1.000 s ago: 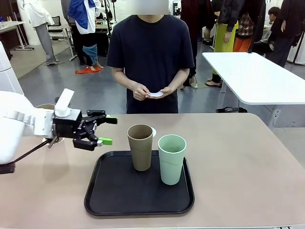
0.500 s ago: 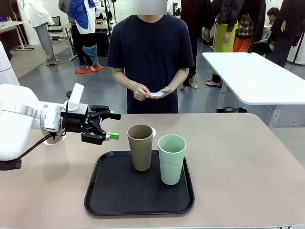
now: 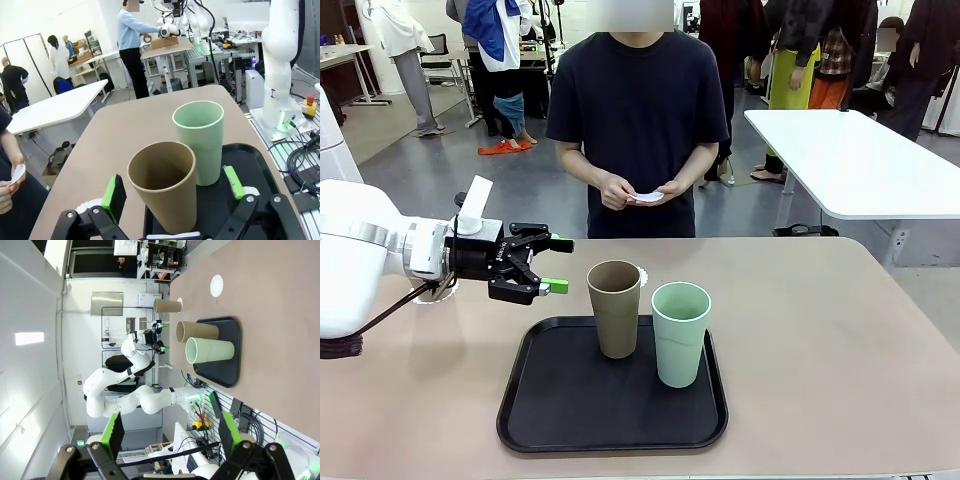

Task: Place coasters on the table and set cups on them.
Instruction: Take one Reusable plastic cup from the Flat Tray and place it on a coaster set by the human.

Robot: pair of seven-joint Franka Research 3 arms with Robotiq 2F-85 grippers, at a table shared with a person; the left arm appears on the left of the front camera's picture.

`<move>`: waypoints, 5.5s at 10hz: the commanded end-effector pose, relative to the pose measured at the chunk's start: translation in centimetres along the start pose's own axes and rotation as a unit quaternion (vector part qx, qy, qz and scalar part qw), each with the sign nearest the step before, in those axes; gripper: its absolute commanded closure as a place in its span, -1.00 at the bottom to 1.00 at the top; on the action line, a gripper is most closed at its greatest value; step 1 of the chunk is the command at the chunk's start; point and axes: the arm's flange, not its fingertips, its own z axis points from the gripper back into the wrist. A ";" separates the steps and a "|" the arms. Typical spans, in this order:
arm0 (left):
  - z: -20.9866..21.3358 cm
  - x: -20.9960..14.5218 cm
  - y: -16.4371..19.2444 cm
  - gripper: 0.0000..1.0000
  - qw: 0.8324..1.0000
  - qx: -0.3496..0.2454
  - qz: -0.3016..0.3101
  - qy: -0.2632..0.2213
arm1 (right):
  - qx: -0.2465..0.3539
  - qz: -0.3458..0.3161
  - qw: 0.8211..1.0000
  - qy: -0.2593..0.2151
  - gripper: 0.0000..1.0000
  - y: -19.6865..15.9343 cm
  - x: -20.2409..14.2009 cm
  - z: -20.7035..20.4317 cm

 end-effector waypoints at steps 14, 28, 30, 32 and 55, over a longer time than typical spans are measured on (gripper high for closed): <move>-2.7 -10.2 1.7 -1.00 0.993 -0.032 0.110 -0.017 | 0.002 0.006 1.000 -0.003 -1.00 -0.1 0.0 0.0; -6.2 -12.4 3.0 -1.00 0.994 -0.066 0.088 0.002 | 0.002 0.006 1.000 -0.003 -1.00 -0.1 0.0 0.0; -6.6 -12.1 3.2 -1.00 0.994 -0.066 0.086 0.014 | 0.002 0.006 1.000 -0.003 -1.00 -0.1 0.0 0.0; -7.1 -11.6 3.3 -1.00 0.994 -0.073 0.082 0.023 | 0.002 0.006 1.000 -0.003 -1.00 -0.1 0.0 0.0; -10.2 -9.0 3.7 1.00 0.989 -0.117 0.071 0.056 | 0.002 0.006 1.000 -0.003 -1.00 -0.1 0.0 0.0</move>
